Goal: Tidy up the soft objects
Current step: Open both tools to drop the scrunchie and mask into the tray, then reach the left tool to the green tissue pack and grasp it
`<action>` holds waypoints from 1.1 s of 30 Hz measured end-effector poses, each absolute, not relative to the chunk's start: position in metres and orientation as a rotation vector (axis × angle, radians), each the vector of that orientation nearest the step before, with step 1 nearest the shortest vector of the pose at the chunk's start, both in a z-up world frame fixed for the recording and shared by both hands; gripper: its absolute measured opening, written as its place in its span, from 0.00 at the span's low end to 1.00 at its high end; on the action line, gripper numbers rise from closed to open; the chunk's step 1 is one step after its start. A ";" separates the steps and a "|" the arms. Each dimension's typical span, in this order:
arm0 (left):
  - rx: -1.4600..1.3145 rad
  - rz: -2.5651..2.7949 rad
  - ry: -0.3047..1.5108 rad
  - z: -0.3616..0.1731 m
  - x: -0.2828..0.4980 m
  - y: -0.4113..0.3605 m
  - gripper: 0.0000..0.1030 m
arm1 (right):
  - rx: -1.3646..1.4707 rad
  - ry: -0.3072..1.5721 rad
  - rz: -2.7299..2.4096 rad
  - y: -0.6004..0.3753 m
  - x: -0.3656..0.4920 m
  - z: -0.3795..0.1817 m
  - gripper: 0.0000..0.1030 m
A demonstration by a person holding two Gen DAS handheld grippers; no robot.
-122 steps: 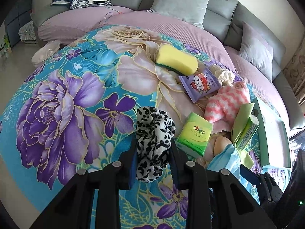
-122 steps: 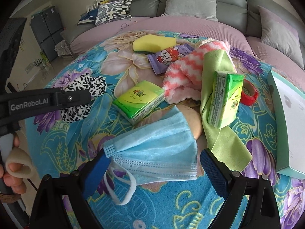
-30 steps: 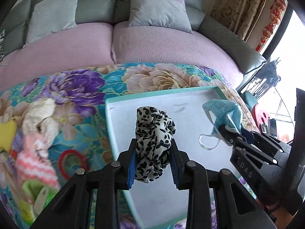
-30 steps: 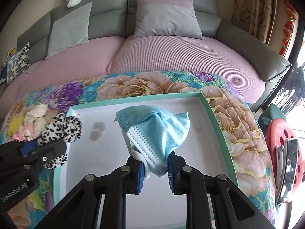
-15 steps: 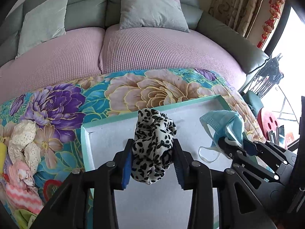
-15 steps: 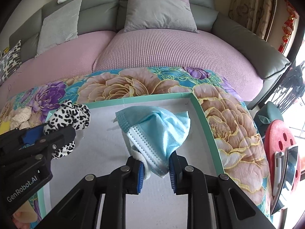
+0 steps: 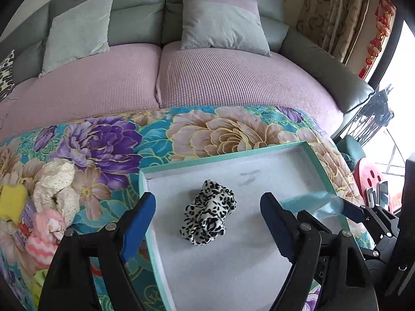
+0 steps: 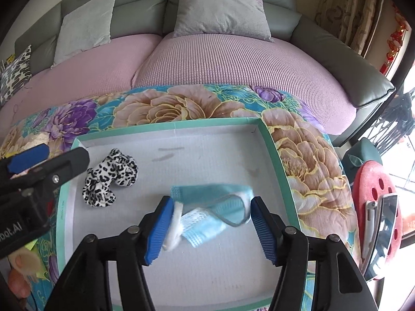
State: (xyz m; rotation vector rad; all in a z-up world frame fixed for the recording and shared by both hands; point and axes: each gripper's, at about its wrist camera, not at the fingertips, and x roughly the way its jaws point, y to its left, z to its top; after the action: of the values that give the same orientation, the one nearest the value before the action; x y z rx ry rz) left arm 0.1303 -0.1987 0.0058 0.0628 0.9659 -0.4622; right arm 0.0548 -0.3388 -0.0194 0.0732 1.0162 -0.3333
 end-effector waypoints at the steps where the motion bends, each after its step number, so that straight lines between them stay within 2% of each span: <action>1: 0.067 -0.451 0.965 0.007 0.129 -0.196 0.83 | 0.072 1.016 -0.333 -0.337 0.053 -0.018 0.68; 2: 0.071 -0.439 0.966 0.008 0.128 -0.193 0.89 | 0.072 1.017 -0.333 -0.335 0.052 -0.016 0.71; 3: 0.070 -0.434 0.966 0.009 0.126 -0.190 0.91 | 0.071 1.017 -0.332 -0.332 0.050 -0.015 0.74; 18: 0.066 -0.312 0.902 0.030 0.085 -0.112 0.91 | 0.085 0.999 -0.303 -0.285 0.019 0.002 1.00; 27: 0.007 -0.173 0.890 0.025 0.076 -0.042 0.91 | 0.173 0.945 -0.277 -0.248 -0.002 0.000 1.00; 33: -0.007 -0.059 0.917 0.002 0.068 -0.004 0.91 | 0.212 0.922 -0.245 -0.222 0.000 -0.010 1.00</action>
State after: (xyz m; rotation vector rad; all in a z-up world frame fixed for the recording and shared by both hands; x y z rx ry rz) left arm 0.0678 -0.0036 0.0020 -0.0072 0.9173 -0.0586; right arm 0.0004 -0.2223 -0.0098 0.2117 0.9223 -0.2452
